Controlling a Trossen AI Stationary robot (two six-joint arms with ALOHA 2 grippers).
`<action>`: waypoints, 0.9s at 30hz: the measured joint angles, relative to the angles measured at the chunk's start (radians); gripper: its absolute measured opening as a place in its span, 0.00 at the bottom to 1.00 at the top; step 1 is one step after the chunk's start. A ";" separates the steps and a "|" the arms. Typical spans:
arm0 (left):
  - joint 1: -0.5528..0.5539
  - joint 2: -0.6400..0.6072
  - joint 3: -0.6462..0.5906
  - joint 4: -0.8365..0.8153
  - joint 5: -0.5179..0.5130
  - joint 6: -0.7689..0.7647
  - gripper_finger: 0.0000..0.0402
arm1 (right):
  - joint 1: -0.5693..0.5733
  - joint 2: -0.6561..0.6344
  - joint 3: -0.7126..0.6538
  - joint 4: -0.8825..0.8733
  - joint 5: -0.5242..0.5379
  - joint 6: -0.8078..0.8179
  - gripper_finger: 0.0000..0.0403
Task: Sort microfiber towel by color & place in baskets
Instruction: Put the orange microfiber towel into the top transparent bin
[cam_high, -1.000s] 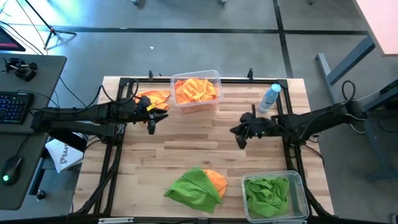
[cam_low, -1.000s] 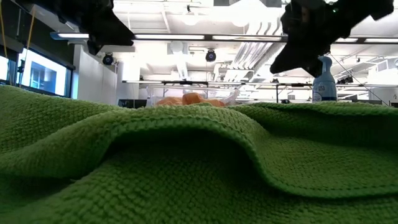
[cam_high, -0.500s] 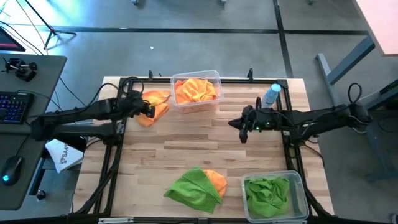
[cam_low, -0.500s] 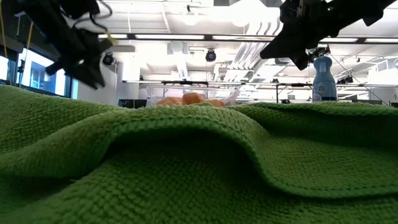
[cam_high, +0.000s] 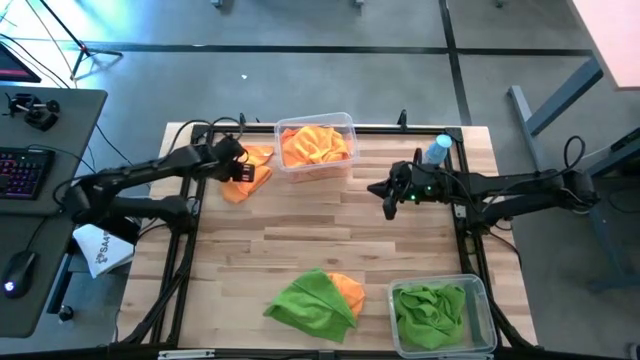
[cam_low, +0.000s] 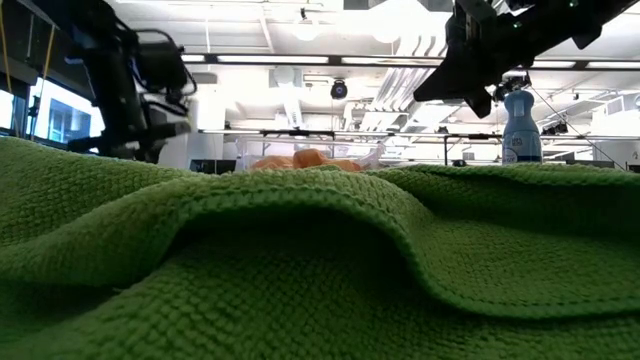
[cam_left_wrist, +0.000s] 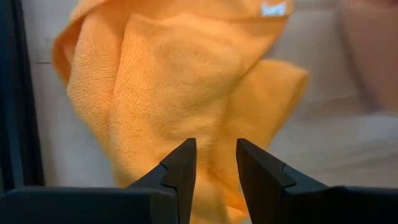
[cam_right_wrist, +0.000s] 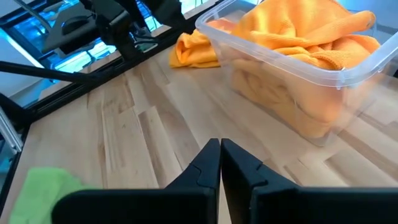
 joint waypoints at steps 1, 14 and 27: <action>0.005 0.022 0.000 0.000 0.008 0.012 0.26 | -0.003 0.000 0.000 0.000 0.000 -0.001 0.02; 0.006 0.249 0.000 -0.018 0.080 0.021 0.22 | -0.011 0.000 0.000 0.000 -0.055 0.001 0.02; -0.089 0.156 0.109 -0.137 0.063 -0.013 0.00 | -0.010 0.000 0.000 -0.001 -0.090 -0.002 0.02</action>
